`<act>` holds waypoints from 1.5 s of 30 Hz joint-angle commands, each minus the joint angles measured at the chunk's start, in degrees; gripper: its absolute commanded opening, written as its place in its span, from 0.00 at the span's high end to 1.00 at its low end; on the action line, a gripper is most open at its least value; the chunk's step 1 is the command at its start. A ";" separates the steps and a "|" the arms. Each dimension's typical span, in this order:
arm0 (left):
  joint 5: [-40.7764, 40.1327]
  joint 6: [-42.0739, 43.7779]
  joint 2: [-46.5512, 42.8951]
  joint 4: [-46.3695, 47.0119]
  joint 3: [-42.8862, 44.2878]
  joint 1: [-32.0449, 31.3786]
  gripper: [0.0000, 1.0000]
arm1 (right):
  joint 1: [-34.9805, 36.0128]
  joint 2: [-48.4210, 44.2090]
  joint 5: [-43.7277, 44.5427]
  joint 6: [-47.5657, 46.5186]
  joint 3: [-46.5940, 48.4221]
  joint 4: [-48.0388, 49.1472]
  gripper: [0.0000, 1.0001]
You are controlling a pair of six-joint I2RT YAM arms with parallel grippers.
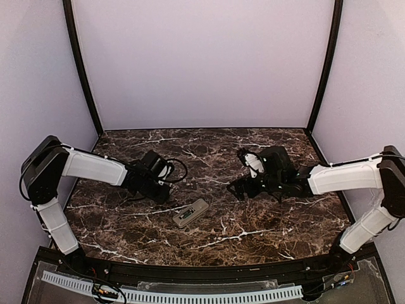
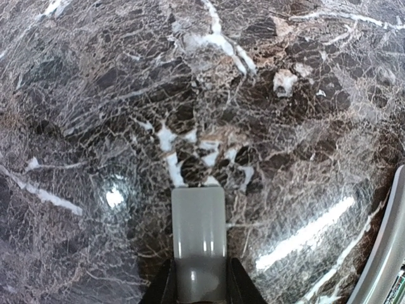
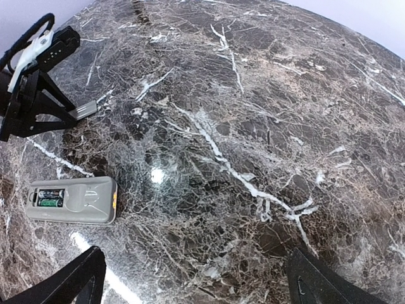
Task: Load the batteries into the remote control
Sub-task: Pick up the battery cover from the center of the board, then load the battery cover onto the remote control without the battery cover.
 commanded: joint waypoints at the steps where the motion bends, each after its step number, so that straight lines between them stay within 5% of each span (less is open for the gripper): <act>1: 1.48 1.36 -4.75 -7.11 0.18 0.20 0.79 | -0.76 -0.68 -4.55 0.33 -0.65 1.14 0.01; 14: 10.40 11.59 -16.75 -16.28 0.63 -7.97 0.82 | -2.90 4.36 -13.98 0.33 3.39 -0.57 0.02; 21: 8.27 12.20 -11.76 -21.94 5.33 -13.07 0.85 | -6.24 5.74 -18.50 2.00 3.54 -0.70 0.01; 45: 7.03 10.14 -1.06 -24.03 13.76 -15.27 0.84 | -8.28 7.95 -21.13 2.33 1.75 1.13 0.01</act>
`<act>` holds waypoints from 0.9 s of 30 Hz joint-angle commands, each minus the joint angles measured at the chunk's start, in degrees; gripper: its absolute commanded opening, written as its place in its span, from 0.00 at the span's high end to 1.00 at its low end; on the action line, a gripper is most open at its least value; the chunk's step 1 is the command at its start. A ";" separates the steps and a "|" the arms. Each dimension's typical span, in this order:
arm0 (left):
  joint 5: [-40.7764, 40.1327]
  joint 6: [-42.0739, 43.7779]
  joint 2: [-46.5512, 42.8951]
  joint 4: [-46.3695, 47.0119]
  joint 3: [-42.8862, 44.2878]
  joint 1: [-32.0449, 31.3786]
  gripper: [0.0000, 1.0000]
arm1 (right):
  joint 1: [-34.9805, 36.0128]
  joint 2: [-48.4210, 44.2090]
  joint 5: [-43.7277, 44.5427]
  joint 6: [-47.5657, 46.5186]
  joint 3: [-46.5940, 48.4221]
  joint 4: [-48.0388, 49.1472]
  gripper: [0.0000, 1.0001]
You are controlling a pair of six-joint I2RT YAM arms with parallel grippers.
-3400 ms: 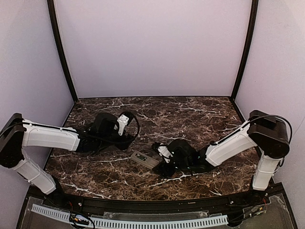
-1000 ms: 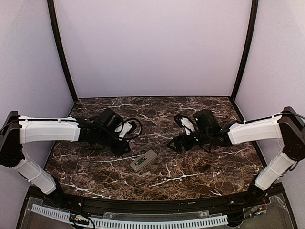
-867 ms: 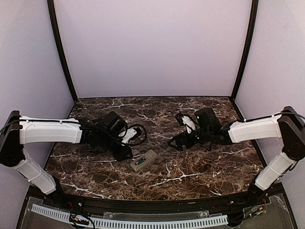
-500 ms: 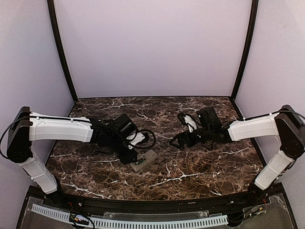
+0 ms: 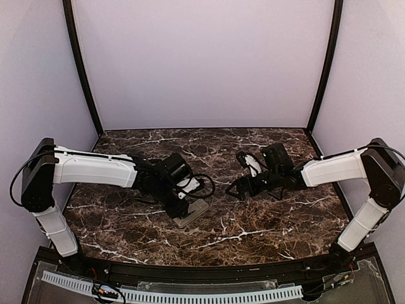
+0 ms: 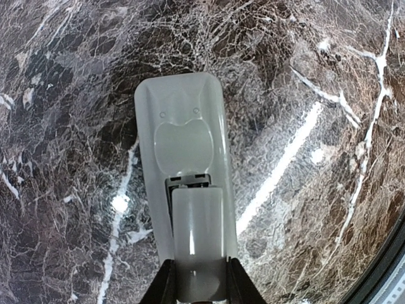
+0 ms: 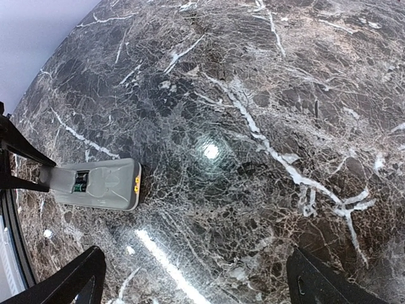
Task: Load the batteries into the remote control
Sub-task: Load the battery cover onto the remote control without the battery cover.
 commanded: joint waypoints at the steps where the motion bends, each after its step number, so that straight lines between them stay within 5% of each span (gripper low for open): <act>1: -0.11 -0.38 1.03 -2.21 1.68 -0.32 0.84 | -0.48 0.60 -1.13 0.58 -0.86 1.70 0.02; 27: -4.02 -2.04 3.93 -2.57 3.21 -0.50 0.84 | -0.63 0.45 -1.30 0.56 -1.59 2.02 0.01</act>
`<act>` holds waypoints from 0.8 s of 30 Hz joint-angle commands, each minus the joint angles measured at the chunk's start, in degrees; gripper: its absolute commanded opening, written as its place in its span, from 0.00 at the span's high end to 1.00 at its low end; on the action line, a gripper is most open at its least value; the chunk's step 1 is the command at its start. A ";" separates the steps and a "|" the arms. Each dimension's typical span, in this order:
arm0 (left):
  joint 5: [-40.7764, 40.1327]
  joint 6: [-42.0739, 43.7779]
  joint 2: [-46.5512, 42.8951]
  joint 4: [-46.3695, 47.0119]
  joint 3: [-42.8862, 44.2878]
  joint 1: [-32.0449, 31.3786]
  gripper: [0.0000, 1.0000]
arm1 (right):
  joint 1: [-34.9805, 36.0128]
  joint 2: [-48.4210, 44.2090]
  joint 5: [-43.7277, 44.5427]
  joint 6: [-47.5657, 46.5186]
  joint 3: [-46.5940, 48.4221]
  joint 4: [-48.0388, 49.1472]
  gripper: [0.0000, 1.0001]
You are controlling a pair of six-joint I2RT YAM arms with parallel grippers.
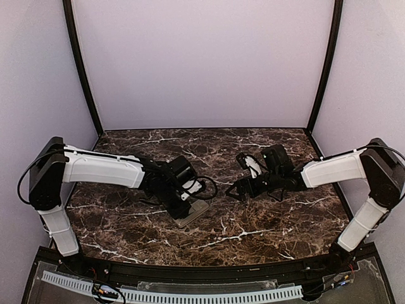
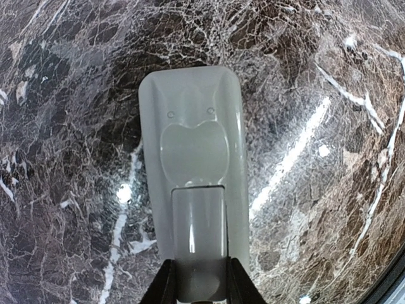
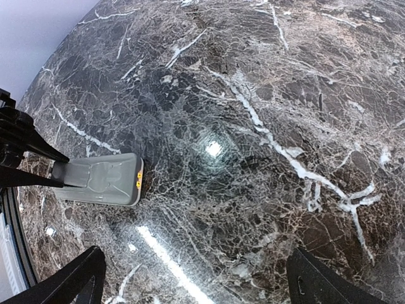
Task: Load the batteries into the remote control
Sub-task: Load the battery cover onto the remote control without the battery cover.
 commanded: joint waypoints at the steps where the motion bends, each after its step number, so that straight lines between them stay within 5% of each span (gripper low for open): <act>1: -1.79 -0.64 -0.14 -1.71 1.16 -0.20 0.84 | -0.52 0.39 -0.49 0.49 -0.81 1.45 0.01; 6: -2.03 -0.35 0.67 -1.92 1.71 -0.24 0.82 | -0.54 0.41 -0.76 0.43 -0.53 1.23 0.01; 24: 1.23 -0.42 -1.05 -2.38 2.23 -0.23 0.53 | -0.66 1.14 -1.35 0.70 -0.35 1.57 0.01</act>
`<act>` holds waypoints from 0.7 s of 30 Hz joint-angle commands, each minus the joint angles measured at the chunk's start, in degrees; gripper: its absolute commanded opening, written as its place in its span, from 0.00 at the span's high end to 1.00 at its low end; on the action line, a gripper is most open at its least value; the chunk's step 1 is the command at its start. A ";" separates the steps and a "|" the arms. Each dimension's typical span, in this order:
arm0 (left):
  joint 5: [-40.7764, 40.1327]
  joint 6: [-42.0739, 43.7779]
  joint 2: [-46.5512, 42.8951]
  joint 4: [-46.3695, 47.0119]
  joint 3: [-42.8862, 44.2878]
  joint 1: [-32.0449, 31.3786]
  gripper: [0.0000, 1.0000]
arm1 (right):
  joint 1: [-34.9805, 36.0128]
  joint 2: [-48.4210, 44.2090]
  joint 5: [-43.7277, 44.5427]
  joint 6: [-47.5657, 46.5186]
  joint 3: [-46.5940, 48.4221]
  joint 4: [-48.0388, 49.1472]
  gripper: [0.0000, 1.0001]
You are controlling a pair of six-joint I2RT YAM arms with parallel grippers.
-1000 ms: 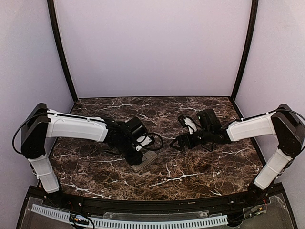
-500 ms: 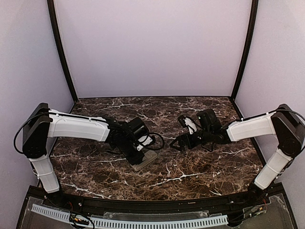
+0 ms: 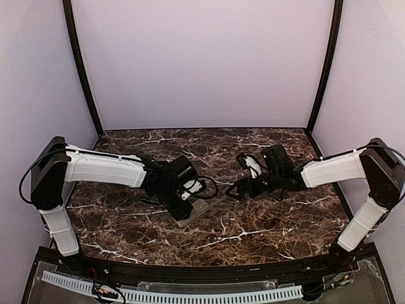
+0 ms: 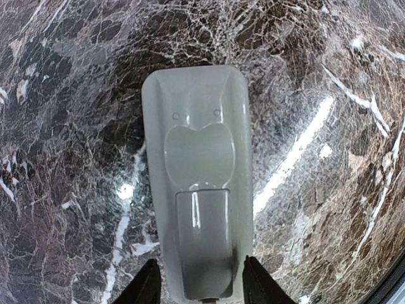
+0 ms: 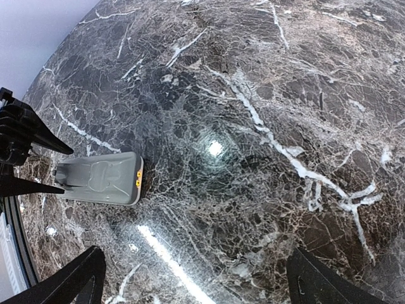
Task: Load the batteries into the remote control
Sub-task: Load the battery cover onto the remote control without the battery cover, then press the battery cover on the remote control.
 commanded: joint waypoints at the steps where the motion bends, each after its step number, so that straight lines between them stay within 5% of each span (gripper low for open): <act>1: 2.33 -0.21 -2.44 -1.49 1.37 -0.20 0.52 | -0.53 1.09 -1.18 0.82 -0.36 1.67 0.01; 10: 3.31 -1.31 -7.86 0.29 -0.84 -0.05 0.50 | -0.48 1.35 -2.14 1.13 -0.28 2.00 0.01; 21: 3.49 -2.67 -13.77 3.43 -8.75 2.94 0.71 | -0.49 1.65 -2.87 1.44 -0.19 2.20 0.01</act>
